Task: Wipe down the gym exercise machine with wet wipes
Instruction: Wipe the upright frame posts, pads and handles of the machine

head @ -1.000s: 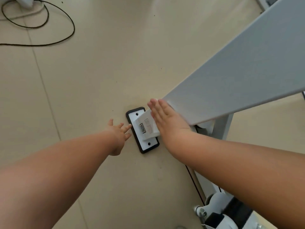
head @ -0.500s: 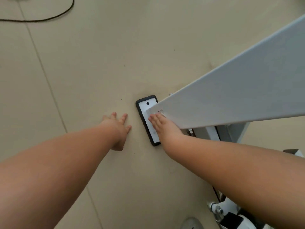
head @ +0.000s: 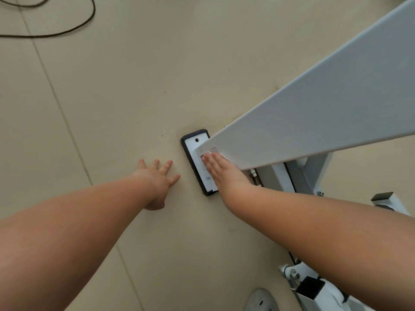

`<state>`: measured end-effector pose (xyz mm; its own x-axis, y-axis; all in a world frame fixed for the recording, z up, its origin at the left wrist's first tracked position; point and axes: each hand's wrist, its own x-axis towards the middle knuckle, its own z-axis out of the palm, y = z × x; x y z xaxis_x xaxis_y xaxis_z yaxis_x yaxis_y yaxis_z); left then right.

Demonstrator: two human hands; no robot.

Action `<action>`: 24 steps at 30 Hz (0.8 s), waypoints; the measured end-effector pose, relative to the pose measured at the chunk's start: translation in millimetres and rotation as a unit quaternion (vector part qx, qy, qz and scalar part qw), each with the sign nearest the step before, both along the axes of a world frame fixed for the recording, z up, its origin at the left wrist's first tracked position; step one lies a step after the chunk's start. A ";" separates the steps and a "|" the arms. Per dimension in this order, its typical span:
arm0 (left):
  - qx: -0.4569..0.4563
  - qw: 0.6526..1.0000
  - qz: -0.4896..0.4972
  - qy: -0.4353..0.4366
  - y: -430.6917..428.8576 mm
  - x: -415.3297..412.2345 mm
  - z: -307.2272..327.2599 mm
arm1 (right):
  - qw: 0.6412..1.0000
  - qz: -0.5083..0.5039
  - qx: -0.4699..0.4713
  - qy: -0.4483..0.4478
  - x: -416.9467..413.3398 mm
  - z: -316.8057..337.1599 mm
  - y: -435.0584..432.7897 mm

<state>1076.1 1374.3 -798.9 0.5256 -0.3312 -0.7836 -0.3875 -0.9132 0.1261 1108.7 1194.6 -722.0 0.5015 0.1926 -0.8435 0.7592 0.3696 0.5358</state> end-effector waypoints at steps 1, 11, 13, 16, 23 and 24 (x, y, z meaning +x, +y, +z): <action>-0.024 1.000 0.007 -0.011 -6.6 1.7 6.8 | 1.000 0.001 0.003 -0.003 -1.0 6.6 -1.8; -0.232 0.960 0.074 -0.140 -45.9 1.6 80.6 | 0.988 0.017 0.141 -0.061 -20.4 94.7 -36.8; -0.265 0.946 0.091 -0.164 -41.2 0.4 99.2 | 0.977 0.014 0.196 -0.078 -23.6 113.0 -42.1; -0.320 0.918 0.121 -0.199 -33.7 1.3 133.4 | 0.945 -0.008 0.301 -0.125 -26.5 142.6 -48.9; -0.452 0.832 0.157 -0.283 -35.4 -2.9 221.0 | 0.797 0.008 0.560 -0.226 -31.5 196.2 -63.9; -0.469 0.819 0.157 -0.292 -38.5 -4.9 231.8 | 0.773 0.007 0.590 -0.232 -32.6 200.2 -65.6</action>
<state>1071.2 1335.8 -567.1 0.8946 -0.4197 0.1534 -0.3964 -0.5867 0.7062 1076.1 1129.0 -521.7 0.6889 0.6985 0.1936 0.3843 -0.5784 0.7196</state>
